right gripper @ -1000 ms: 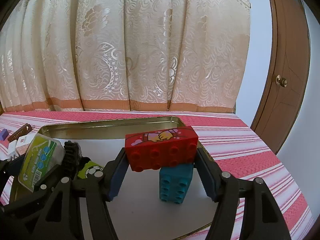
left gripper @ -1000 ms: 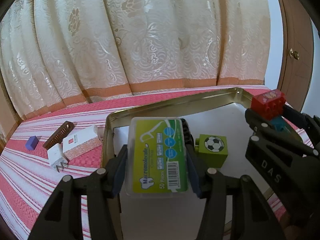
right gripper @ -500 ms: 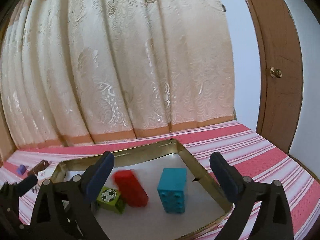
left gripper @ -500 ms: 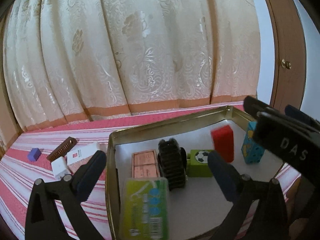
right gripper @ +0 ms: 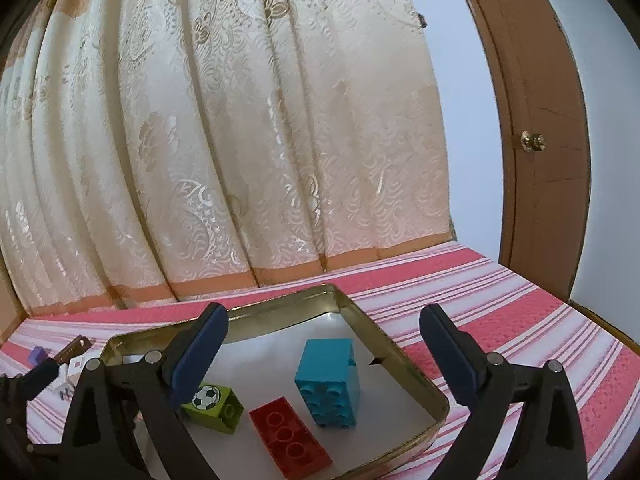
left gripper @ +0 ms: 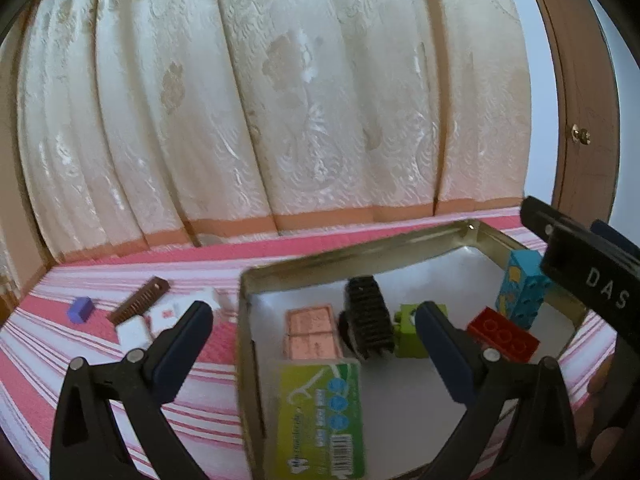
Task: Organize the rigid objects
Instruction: 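Withdraw both tools from the tray toward the remaining objects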
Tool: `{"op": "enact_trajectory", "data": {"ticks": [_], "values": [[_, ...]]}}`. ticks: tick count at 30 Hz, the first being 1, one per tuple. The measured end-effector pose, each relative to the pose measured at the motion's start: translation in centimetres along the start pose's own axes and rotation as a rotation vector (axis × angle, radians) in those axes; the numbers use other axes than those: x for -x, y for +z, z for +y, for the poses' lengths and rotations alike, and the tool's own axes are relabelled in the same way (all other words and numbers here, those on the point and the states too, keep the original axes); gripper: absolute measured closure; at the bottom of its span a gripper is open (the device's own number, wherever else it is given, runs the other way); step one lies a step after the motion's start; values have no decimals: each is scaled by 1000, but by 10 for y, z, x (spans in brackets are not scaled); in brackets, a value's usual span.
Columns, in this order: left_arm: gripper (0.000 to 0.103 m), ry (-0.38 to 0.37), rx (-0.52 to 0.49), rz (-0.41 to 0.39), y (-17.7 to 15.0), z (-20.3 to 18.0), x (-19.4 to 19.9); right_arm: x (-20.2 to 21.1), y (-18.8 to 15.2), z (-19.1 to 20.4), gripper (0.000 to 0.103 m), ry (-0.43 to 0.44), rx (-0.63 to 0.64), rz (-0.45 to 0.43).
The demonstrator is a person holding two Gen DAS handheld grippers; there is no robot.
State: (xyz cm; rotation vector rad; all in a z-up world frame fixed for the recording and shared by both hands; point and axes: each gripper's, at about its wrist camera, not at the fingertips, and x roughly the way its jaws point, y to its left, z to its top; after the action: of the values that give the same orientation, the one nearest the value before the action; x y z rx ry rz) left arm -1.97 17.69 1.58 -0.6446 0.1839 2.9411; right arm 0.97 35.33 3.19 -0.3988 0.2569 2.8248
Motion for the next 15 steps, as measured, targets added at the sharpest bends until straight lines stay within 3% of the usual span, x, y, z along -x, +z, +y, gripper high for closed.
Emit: {"op": "enact_trajectory", "data": {"ticks": [15], "values": [[0,29,60,-5,-7,44,6,24,-16,14,5,-64,-59,-82]]}}
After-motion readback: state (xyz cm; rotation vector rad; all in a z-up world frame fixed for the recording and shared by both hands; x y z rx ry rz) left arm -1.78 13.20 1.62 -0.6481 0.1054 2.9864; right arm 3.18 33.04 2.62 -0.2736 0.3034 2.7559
